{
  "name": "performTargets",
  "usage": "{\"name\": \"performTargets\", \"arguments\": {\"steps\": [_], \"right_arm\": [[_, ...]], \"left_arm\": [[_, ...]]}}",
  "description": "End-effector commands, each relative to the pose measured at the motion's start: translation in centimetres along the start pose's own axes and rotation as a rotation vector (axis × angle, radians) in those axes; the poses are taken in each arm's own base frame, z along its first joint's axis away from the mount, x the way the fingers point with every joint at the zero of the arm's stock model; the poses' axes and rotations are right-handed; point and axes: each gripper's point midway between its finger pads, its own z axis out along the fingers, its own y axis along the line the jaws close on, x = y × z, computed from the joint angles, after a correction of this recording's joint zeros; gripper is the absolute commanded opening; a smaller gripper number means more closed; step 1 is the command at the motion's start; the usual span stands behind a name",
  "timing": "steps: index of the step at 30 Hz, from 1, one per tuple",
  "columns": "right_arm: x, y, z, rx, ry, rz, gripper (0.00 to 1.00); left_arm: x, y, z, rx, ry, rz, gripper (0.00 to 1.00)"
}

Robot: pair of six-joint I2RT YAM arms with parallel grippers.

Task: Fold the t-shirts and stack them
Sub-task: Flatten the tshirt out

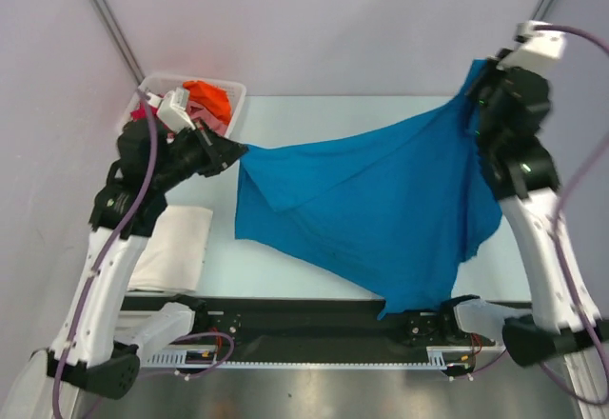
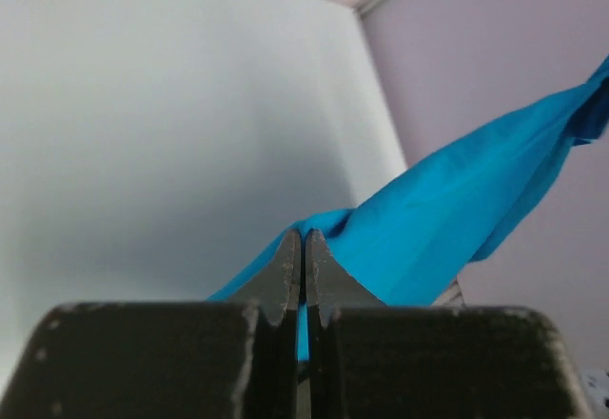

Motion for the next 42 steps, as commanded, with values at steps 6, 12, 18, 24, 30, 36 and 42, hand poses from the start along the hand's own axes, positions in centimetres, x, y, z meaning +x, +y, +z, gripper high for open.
{"name": "performTargets", "arguments": {"steps": [6, 12, 18, 24, 30, 36, 42], "right_arm": [[11.4, -1.1, 14.2, 0.064, 0.019, -0.034, 0.00], [19.3, 0.0, 20.4, 0.037, 0.061, -0.045, 0.00], [23.7, 1.7, 25.0, 0.003, 0.098, -0.026, 0.00], [28.6, 1.5, 26.8, 0.015, 0.173, -0.028, 0.04], [31.6, 1.5, 27.9, 0.027, 0.233, -0.058, 0.03], [34.3, -0.3, 28.2, 0.148, 0.481, -0.081, 0.44], [34.5, -0.5, 21.4, 0.219, 0.743, -0.042, 0.75]], "left_arm": [[2.2, 12.9, 8.9, -0.383, 0.014, -0.038, 0.00], [5.2, 20.4, 13.4, -0.547, 0.065, 0.011, 0.00], [5.1, 23.2, 19.9, -0.509, 0.103, -0.069, 0.00], [5.1, 26.0, 24.6, -0.553, 0.139, -0.087, 0.00], [3.8, 27.8, 26.8, -0.604, 0.131, -0.042, 0.00], [1.0, 28.1, 25.3, -0.730, 0.145, 0.054, 0.35], [3.3, 26.2, 19.6, -0.780, 0.241, 0.120, 0.61]]}}
